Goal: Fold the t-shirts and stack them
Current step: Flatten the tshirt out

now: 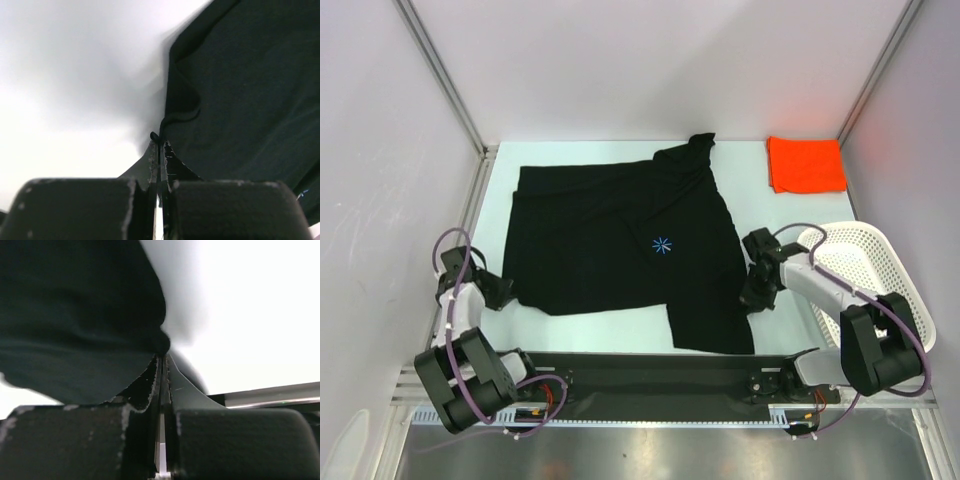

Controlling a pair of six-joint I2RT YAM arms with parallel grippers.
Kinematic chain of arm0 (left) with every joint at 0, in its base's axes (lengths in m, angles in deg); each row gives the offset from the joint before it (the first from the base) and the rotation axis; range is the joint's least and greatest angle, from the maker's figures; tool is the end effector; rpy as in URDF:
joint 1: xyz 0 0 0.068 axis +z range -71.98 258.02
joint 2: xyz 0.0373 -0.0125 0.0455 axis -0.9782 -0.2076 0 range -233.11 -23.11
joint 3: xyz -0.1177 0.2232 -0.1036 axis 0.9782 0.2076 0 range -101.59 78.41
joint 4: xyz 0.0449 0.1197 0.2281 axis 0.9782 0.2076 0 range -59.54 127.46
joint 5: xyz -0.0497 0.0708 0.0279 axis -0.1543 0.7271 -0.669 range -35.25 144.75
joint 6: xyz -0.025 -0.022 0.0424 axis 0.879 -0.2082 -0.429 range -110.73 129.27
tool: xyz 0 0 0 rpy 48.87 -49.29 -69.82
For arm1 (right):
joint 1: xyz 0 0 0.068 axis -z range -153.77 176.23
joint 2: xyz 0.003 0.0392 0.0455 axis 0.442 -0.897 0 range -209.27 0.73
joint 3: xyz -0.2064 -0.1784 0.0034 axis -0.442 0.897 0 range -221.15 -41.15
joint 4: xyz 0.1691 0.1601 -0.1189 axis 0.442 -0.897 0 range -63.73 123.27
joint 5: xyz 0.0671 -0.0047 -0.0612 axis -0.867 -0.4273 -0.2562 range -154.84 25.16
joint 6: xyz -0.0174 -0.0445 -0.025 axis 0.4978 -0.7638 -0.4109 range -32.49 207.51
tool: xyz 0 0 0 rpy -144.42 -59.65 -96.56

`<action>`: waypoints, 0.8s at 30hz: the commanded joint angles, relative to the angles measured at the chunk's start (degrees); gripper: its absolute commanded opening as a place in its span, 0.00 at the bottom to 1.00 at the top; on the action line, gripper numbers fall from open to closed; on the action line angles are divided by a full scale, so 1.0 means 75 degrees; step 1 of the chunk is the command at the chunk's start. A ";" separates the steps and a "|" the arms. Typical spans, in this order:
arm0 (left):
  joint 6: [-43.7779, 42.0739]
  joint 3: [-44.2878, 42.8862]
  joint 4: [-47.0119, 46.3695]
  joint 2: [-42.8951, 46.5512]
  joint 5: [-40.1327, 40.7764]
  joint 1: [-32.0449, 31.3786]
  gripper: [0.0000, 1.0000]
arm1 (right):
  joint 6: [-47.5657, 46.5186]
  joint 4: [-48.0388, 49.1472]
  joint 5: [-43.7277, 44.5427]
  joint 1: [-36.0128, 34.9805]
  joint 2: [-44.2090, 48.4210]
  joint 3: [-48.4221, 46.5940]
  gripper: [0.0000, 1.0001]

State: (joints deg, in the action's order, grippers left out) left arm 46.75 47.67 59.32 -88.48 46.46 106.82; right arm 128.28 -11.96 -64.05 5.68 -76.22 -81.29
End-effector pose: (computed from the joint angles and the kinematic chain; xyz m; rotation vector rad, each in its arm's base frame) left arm 0.1729 0.0892 0.1659 -1.4274 2.2699 -0.2415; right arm 0.1946 0.0725 0.1633 0.5303 2.9668 0.0888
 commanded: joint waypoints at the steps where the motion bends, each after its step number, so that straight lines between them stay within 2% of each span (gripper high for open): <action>1: -0.0284 -0.0680 0.0346 0.0371 0.0145 0.0016 0.00 | -0.0455 -0.0051 0.0480 0.0267 0.0357 -0.1044 0.00; 5: -0.0578 -0.1174 0.0289 0.0744 -0.0065 0.0028 0.00 | -0.0655 -0.0028 0.0550 0.0572 0.0311 -0.2693 0.00; 8: -0.0544 -0.1560 0.0148 0.1108 -0.0427 0.0028 0.00 | -0.0784 0.0497 0.0386 0.0795 0.0357 -0.3597 0.00; 11: -0.0356 -0.2274 0.0252 0.1401 -0.0885 0.0004 0.00 | -0.0784 0.0793 0.0164 0.0959 0.0252 -0.4465 0.00; 12: -0.0263 -0.2752 0.0276 0.1472 -0.1095 -0.0100 0.01 | -0.0796 0.0828 0.0152 0.0983 0.0240 -0.5130 0.00; 15: -0.0204 -0.3841 0.0406 0.1764 -0.1296 -0.0300 0.00 | -0.0796 0.1202 0.0105 0.1006 0.0357 -0.6058 0.00; 19: -0.0227 -0.5401 0.0300 0.2117 -0.1741 -0.0359 0.00 | -0.0936 0.1927 0.0070 0.1006 0.0871 -0.6612 0.00; 24: -0.0753 -0.7685 0.0488 0.2199 -0.1578 -0.0663 0.00 | -0.1170 0.3310 0.0198 0.1006 0.2043 -0.6671 0.00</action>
State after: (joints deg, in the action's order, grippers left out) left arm 44.06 -1.20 64.20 -74.25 35.48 102.73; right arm 121.66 3.56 -63.35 12.98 -66.27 -128.28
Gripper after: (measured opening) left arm 0.009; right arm 0.011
